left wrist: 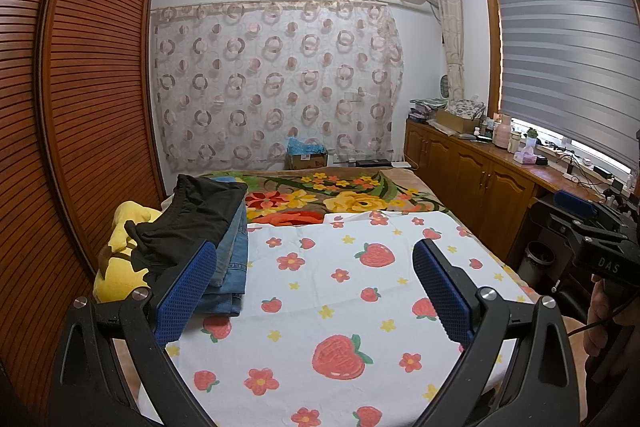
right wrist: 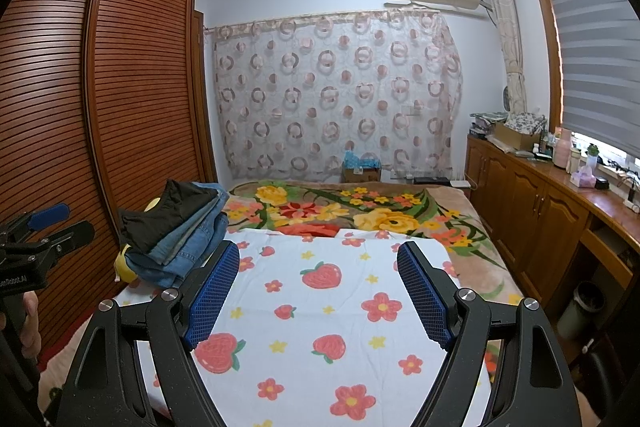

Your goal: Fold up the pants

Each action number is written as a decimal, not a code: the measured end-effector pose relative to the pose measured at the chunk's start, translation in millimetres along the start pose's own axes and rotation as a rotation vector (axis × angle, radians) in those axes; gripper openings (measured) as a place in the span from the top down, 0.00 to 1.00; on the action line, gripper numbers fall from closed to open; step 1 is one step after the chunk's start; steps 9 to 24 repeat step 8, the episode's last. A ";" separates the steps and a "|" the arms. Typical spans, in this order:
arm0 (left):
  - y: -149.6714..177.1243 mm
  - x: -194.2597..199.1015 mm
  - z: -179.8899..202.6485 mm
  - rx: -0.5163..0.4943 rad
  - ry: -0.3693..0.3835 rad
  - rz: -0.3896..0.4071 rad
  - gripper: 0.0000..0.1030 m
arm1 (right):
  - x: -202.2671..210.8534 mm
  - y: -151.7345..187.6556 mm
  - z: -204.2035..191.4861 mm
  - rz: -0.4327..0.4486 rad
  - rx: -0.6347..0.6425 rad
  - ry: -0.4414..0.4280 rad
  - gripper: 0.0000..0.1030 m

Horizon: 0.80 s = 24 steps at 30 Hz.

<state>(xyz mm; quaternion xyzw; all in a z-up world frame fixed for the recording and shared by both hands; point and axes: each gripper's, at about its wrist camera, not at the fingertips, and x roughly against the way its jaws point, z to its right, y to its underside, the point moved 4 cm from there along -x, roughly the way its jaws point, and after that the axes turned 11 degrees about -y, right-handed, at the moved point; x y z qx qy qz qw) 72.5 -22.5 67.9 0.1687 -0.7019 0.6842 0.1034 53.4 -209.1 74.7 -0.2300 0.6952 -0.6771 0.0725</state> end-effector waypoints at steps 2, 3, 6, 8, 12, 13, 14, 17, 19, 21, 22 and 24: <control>0.2 0.2 -0.2 -0.001 0.001 0.000 0.04 | 0.2 0.6 -0.6 0.001 0.001 0.000 0.20; 0.2 0.1 -0.2 -0.002 0.000 0.001 0.04 | 0.1 0.5 -0.5 0.000 0.001 0.002 0.20; 0.5 0.0 -0.3 -0.001 0.001 0.000 0.04 | 0.0 0.6 -0.4 0.000 0.000 0.001 0.20; 0.6 -0.1 -0.2 -0.002 0.000 -0.001 0.04 | -0.2 0.7 -0.3 -0.001 0.000 -0.001 0.20; 0.6 -0.1 -0.2 -0.002 0.000 -0.001 0.04 | -0.2 0.7 -0.3 -0.001 0.000 -0.001 0.20; 0.6 -0.1 -0.2 -0.002 0.000 -0.001 0.04 | -0.2 0.7 -0.3 -0.001 0.000 -0.001 0.20; 0.6 -0.1 -0.2 -0.002 0.000 -0.001 0.04 | -0.2 0.7 -0.3 -0.001 0.000 -0.001 0.20; 0.6 -0.1 -0.2 -0.002 0.000 -0.001 0.04 | -0.2 0.7 -0.3 -0.001 0.000 -0.001 0.20; 0.6 -0.1 -0.2 -0.002 0.000 -0.001 0.04 | -0.2 0.7 -0.3 -0.001 0.000 -0.001 0.20; 0.6 -0.1 -0.2 -0.002 0.000 -0.001 0.04 | -0.2 0.7 -0.3 -0.001 0.000 -0.001 0.20; 0.6 -0.1 -0.2 -0.002 0.000 -0.001 0.04 | -0.2 0.7 -0.3 -0.001 0.000 -0.001 0.20; 0.6 -0.1 -0.2 -0.002 0.000 -0.001 0.04 | -0.2 0.7 -0.3 -0.001 0.000 -0.001 0.20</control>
